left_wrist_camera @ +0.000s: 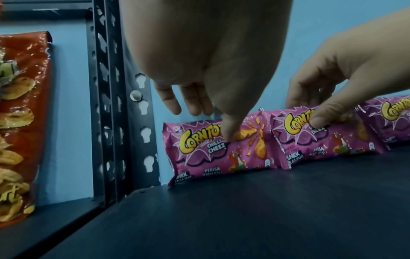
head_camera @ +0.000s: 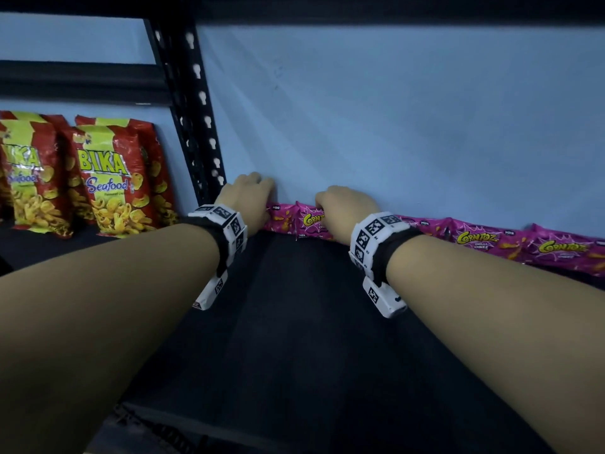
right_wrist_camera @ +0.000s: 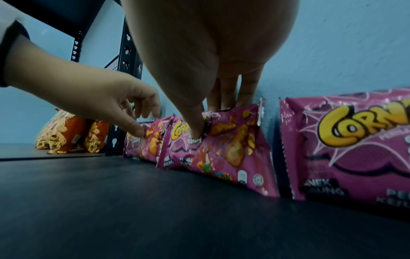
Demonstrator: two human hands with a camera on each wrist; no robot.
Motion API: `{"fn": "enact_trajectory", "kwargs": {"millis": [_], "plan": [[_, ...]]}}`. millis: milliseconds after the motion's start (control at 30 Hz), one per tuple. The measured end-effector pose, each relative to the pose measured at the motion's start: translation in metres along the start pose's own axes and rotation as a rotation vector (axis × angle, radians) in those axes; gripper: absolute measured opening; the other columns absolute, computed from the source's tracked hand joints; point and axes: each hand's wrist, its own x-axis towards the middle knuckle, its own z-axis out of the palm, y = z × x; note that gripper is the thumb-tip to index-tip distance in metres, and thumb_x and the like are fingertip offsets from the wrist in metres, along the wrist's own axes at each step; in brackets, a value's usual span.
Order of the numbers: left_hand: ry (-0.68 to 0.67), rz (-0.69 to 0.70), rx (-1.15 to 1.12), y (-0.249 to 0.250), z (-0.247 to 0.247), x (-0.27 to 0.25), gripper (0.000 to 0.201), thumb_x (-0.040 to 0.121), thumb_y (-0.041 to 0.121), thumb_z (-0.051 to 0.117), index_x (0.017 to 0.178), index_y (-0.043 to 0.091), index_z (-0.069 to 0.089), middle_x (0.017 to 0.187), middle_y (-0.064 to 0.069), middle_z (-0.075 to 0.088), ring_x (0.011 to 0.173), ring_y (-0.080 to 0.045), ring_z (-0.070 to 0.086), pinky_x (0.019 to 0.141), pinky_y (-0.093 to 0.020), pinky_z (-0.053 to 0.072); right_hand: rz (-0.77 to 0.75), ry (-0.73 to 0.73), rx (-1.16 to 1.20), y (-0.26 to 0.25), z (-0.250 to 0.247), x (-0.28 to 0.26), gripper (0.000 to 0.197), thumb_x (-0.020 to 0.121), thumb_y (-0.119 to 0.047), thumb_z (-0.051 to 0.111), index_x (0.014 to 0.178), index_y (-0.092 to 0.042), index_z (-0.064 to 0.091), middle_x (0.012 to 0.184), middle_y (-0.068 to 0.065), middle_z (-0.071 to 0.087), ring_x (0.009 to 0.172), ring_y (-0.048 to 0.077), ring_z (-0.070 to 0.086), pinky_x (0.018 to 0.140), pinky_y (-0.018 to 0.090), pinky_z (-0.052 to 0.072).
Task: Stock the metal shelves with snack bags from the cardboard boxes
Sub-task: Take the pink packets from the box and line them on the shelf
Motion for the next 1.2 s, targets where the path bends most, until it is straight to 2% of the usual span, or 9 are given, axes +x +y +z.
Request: {"fn": "enact_trajectory", "kwargs": {"millis": [167, 233, 367, 533, 733, 867, 1033, 1100, 1200], "plan": [[-0.029, -0.062, -0.111, 0.001, 0.007, -0.002, 0.017, 0.091, 0.030, 0.068, 0.097, 0.028, 0.053, 0.101, 0.000, 0.064, 0.092, -0.026, 0.061, 0.077, -0.036, 0.051, 0.037, 0.132, -0.006, -0.002, 0.004, -0.010, 0.024, 0.088, 0.001, 0.056, 0.107, -0.013, 0.053, 0.101, 0.008, 0.052, 0.101, 0.033, 0.055, 0.071, 0.038, 0.036], [-0.022, -0.060, -0.151, 0.002, 0.009, -0.004, 0.017, 0.094, 0.032, 0.068, 0.105, 0.024, 0.057, 0.100, 0.001, 0.064, 0.091, -0.024, 0.061, 0.077, -0.036, 0.051, 0.039, 0.072, 0.068, -0.003, 0.005, -0.012, 0.016, 0.094, -0.006, 0.057, 0.099, -0.017, 0.046, 0.090, 0.004, 0.050, 0.091, 0.033, 0.061, 0.066, 0.037, 0.040], [-0.010, -0.035, -0.201, 0.004, 0.011, -0.008, 0.026, 0.096, 0.030, 0.067, 0.120, 0.022, 0.064, 0.108, -0.006, 0.066, 0.103, -0.029, 0.063, 0.088, -0.037, 0.050, 0.017, -0.073, 0.172, -0.009, 0.007, -0.021, 0.010, 0.097, -0.021, 0.056, 0.095, -0.019, 0.046, 0.099, 0.005, 0.057, 0.090, 0.030, 0.061, 0.071, 0.038, 0.050], [-0.029, -0.062, -0.206, 0.011, 0.005, -0.028, 0.043, 0.096, 0.032, 0.066, 0.138, 0.021, 0.061, 0.120, -0.012, 0.059, 0.114, -0.031, 0.060, 0.098, -0.038, 0.046, 0.003, -0.169, 0.184, -0.016, -0.001, -0.042, 0.013, 0.097, -0.024, 0.058, 0.093, -0.013, 0.055, 0.091, 0.004, 0.058, 0.083, 0.026, 0.061, 0.060, 0.032, 0.043], [-0.120, -0.041, -0.239, 0.033, -0.021, -0.081, 0.015, 0.089, 0.032, 0.074, 0.094, 0.022, 0.064, 0.090, 0.007, 0.064, 0.093, -0.019, 0.066, 0.080, -0.030, 0.050, 0.033, -0.271, 0.214, -0.031, -0.029, -0.100, 0.030, 0.094, -0.036, 0.066, 0.111, -0.011, 0.067, 0.104, 0.006, 0.068, 0.094, 0.026, 0.066, 0.074, 0.036, 0.056], [-0.323, 0.012, -0.261, 0.047, -0.036, -0.125, 0.019, 0.087, 0.044, 0.076, 0.089, 0.026, 0.068, 0.090, 0.009, 0.069, 0.087, -0.010, 0.065, 0.080, -0.032, 0.056, 0.118, -0.284, 0.314, -0.041, -0.044, -0.150, 0.034, 0.092, -0.044, 0.069, 0.111, -0.017, 0.069, 0.107, 0.001, 0.066, 0.098, 0.022, 0.064, 0.089, 0.042, 0.057], [-0.465, 0.084, -0.316, 0.055, -0.045, -0.182, 0.023, 0.085, 0.049, 0.076, 0.086, 0.028, 0.069, 0.085, 0.010, 0.071, 0.081, -0.008, 0.065, 0.081, -0.036, 0.058, 0.230, -0.217, 0.477, -0.064, -0.047, -0.209, 0.026, 0.089, -0.050, 0.072, 0.098, -0.027, 0.063, 0.091, -0.010, 0.059, 0.083, 0.011, 0.059, 0.075, 0.036, 0.052], [-0.422, 0.104, -0.358, 0.061, -0.044, -0.209, 0.022, 0.085, 0.049, 0.076, 0.084, 0.029, 0.067, 0.081, 0.012, 0.069, 0.078, -0.006, 0.064, 0.079, -0.037, 0.059, 0.270, -0.163, 0.549, -0.076, -0.043, -0.233, 0.024, 0.089, -0.049, 0.072, 0.091, -0.029, 0.058, 0.081, -0.010, 0.060, 0.076, 0.011, 0.059, 0.069, 0.037, 0.053], [-0.188, 0.109, -0.454, 0.077, -0.032, -0.257, 0.022, 0.086, 0.049, 0.072, 0.083, 0.031, 0.060, 0.073, 0.014, 0.064, 0.073, -0.005, 0.061, 0.072, -0.035, 0.057, 0.297, -0.014, 0.641, -0.093, -0.029, -0.272, 0.022, 0.090, -0.047, 0.070, 0.087, -0.030, 0.056, 0.068, -0.006, 0.062, 0.068, 0.010, 0.060, 0.065, 0.038, 0.054]]}}
